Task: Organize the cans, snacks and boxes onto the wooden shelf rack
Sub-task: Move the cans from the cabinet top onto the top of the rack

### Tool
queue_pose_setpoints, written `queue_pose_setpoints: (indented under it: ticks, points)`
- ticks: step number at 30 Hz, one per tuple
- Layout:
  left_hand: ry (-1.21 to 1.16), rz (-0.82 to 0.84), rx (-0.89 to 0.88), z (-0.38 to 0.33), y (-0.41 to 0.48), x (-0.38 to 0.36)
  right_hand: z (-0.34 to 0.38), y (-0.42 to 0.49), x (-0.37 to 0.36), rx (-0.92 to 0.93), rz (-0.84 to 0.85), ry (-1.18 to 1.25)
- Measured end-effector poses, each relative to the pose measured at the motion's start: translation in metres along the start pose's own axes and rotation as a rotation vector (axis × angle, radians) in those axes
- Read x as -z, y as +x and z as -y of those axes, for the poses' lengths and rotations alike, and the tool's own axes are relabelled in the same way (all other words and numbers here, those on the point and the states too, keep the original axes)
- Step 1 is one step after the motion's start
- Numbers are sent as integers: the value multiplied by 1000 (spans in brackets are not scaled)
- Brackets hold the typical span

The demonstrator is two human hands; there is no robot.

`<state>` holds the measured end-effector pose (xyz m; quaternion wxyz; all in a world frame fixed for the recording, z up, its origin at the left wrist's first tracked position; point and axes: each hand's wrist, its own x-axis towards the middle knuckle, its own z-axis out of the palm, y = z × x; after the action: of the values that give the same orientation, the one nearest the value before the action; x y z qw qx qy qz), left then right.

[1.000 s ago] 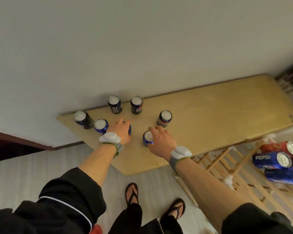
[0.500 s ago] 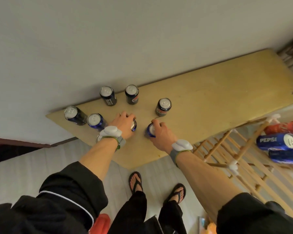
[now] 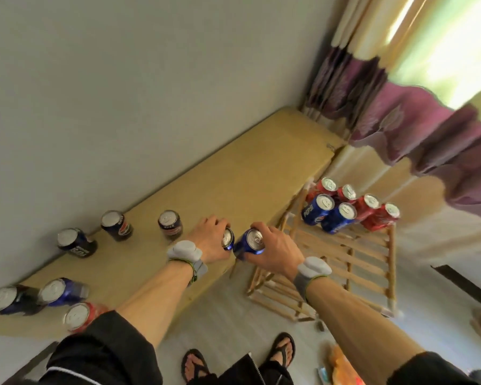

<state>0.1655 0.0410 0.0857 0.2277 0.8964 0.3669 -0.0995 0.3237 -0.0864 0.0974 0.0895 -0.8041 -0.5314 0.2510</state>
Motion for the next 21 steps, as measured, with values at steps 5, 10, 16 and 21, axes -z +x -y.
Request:
queue_pose_setpoints:
  ticks: [5,10,16,21]
  points:
    - [62,34,-179,-119,45,1,-100,-40,54,-109,-74,9]
    - [83,55,-361,-206,79,-16,-182,-65,83,-138,-84,-79]
    - [155,113,-480,-294,124,-47,-274,-85,108,-222,-83,-44]
    - [323,-14,-503,-335,150,-56,-322,-88,116,-288,-131,24]
